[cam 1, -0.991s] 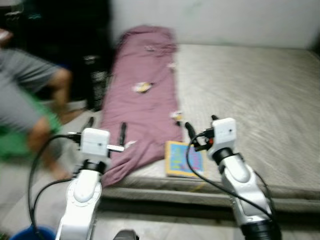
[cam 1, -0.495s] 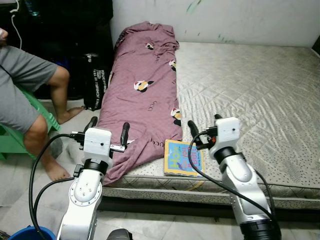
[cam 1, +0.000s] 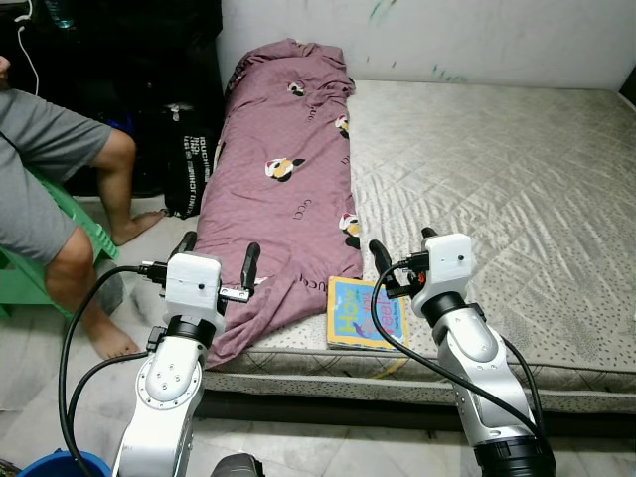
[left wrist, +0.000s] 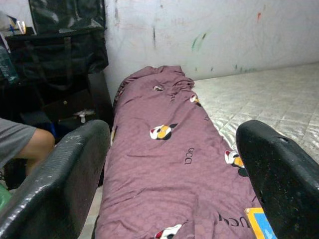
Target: Clean up the room
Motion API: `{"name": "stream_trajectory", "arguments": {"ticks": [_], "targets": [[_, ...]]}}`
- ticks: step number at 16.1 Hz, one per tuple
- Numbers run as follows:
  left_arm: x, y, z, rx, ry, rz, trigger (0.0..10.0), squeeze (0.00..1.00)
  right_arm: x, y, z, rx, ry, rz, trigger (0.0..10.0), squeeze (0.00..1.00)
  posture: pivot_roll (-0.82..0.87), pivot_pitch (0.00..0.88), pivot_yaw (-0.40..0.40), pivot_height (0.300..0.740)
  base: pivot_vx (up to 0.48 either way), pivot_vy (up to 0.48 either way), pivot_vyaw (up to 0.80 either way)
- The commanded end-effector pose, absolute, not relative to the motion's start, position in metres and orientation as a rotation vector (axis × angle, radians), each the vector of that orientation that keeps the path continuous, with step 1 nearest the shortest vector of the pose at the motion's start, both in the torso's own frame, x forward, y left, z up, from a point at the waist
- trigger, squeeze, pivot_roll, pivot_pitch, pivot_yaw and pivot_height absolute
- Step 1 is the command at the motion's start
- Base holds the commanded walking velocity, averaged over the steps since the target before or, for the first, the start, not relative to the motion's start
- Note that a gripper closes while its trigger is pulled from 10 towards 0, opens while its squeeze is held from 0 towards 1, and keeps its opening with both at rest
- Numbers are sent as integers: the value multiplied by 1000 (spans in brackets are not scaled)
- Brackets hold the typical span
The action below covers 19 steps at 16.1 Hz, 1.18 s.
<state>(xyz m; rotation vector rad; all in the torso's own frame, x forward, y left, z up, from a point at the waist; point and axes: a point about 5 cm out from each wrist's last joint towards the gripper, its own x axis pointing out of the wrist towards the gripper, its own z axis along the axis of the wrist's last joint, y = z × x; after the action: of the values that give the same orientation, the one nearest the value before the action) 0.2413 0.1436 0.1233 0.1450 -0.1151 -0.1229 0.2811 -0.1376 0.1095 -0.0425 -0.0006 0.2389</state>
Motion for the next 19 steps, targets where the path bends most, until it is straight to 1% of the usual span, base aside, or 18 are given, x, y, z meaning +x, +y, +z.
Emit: {"name": "stream_trajectory", "arguments": {"ticks": [1, 12, 16, 18, 19], "targets": [[241, 144, 125, 151, -123, -130, 10000, 0, 284, -137, 112, -39, -8, 238, 10000, 0, 1, 20, -38, 740, 262, 0, 0], [242, 144, 124, 152, -115, -129, 10000, 0, 284, -136, 111, -32, -5, 247, 10000, 0, 1, 20, -37, 740, 339, 0, 0], [245, 150, 123, 170, -121, -71, 10000, 0, 287, -135, 111, -48, -4, 250, 10000, 0, 12, 26, -47, 740, 0, 0, 0], [248, 152, 125, 216, -128, -65, 10000, 0, 291, -131, 109, -68, 12, 255, 10000, 0, -1, 36, -58, 740, 0, 0, 0], [248, 153, 126, 205, -125, -68, 10000, 0, 291, -128, 111, -60, 1, 257, 10000, 0, 9, 41, -45, 740, 0, 0, 0]]}}
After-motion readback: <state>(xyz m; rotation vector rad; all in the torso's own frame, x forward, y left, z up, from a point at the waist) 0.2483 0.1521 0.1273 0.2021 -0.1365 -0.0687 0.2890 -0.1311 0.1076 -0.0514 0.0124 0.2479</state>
